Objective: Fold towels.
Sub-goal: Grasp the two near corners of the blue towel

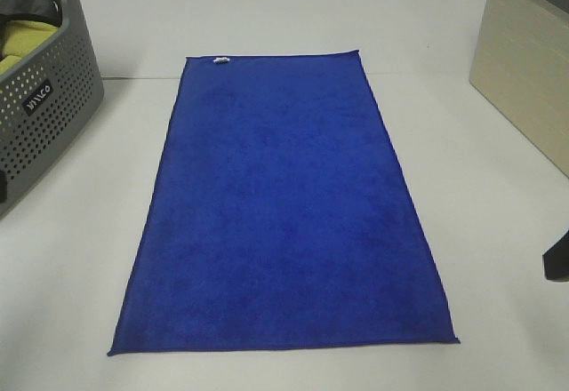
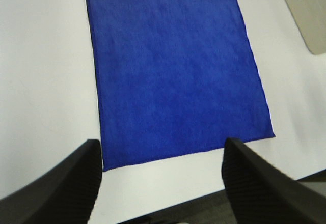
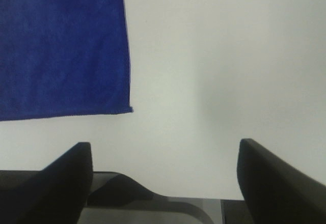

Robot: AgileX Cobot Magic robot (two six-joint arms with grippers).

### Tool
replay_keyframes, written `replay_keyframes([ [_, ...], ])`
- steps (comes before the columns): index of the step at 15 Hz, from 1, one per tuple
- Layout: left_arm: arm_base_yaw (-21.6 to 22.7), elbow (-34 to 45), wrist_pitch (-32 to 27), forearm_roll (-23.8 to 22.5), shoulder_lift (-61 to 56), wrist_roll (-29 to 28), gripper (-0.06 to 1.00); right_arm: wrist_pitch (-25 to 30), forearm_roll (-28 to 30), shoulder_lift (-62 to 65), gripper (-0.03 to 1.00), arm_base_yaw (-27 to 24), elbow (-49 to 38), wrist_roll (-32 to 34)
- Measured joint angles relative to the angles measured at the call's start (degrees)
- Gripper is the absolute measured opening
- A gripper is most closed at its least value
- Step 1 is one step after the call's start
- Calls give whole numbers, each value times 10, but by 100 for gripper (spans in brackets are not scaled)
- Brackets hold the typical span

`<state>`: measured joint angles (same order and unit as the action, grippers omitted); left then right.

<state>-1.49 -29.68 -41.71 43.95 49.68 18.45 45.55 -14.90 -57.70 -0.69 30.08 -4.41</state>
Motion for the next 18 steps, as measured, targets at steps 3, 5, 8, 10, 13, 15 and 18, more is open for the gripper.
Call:
replay_keyframes([
  [3, 0, 0, 19, 101, 159, 103, 64, -43, -69, -116, 74, -1, 1, -85],
  [5, 0, -1, 31, 167, 254, 184, 64, -85, -138, -175, 74, -1, 1, -147],
  [8, 0, -1, 56, 261, 372, 289, 64, -123, -219, -257, 74, -1, 12, -234],
  [10, 0, -2, 73, 311, 432, 352, 64, -132, -245, -311, 74, -1, 28, -269],
  [13, 0, -3, 77, 364, 508, 417, 64, -138, -266, -369, 74, -1, 42, -301],
  [15, 0, -3, 77, 394, 543, 447, 64, -147, -274, -405, 74, -1, 42, -320],
  [18, -2, -5, 60, 454, 574, 509, 64, -139, -335, -435, 69, -2, 50, -360],
])
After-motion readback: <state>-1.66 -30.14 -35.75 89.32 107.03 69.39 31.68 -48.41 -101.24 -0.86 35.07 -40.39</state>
